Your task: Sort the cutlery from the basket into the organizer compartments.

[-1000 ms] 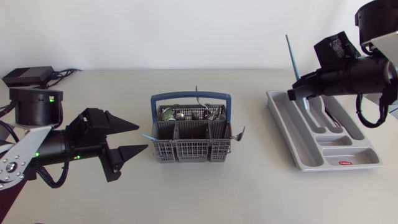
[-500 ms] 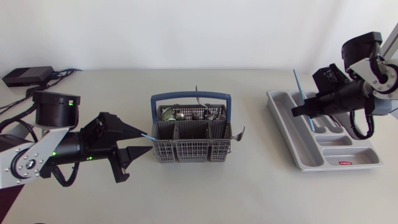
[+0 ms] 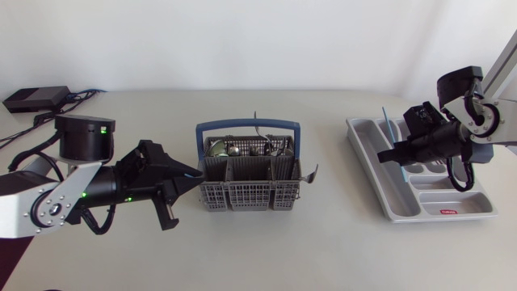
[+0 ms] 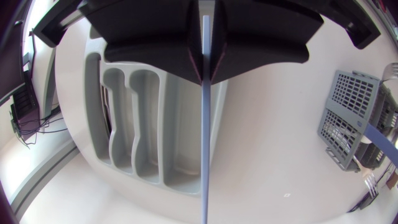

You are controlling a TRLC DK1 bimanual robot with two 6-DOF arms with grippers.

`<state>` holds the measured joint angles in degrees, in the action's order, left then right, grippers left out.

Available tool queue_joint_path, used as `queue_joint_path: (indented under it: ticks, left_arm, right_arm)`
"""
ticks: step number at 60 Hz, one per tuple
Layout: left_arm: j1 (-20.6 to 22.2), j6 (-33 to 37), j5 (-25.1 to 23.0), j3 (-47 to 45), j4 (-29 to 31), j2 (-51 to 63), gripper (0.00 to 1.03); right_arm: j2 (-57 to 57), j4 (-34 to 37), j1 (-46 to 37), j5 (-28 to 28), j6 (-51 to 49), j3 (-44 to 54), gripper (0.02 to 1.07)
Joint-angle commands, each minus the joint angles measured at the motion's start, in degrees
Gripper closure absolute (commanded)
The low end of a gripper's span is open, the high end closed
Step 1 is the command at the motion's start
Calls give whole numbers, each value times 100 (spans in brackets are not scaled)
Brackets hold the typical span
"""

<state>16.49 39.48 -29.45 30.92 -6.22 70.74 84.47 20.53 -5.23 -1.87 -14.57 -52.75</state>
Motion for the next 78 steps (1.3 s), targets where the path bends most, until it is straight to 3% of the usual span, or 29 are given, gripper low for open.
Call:
queue_joint_path:
  ticks: [1, 32, 34, 39, 41, 49, 58, 70, 78]
  left_arm:
    - [91, -72, 45, 195, -64, 159, 90]
    - [82, -134, 159, 582, 323, 80, 93]
    - [74, -152, 159, 547, 349, 10, 88]
    - [-6, -143, 159, 345, 367, -245, 54]
    - [-32, -143, 159, 275, 376, -333, 47]
    - [-208, -125, 159, 81, 393, -465, 36]
    - [-445, -81, 80, -42, 437, -517, 35]
    - [-550, -11, -17, -262, 393, -500, 35]
    - [-542, -46, -96, -385, 191, -386, 35]
  right_arm:
    - [202, -93, -109, 20, 42, 186, 101]
    - [738, -603, -276, 20, -73, 432, 101]
    - [773, -621, -276, 20, -81, 432, 101]
    - [896, -700, -303, 20, -90, 450, 100]
    - [966, -718, -329, 20, -90, 450, 100]
    - [1221, -893, -373, 29, -99, 459, 100]
    - [1380, -999, -373, 29, -64, 459, 99]
    - [1564, -1078, -355, 90, -46, 450, 78]
    - [1573, -1087, -347, 117, -37, 485, 54]
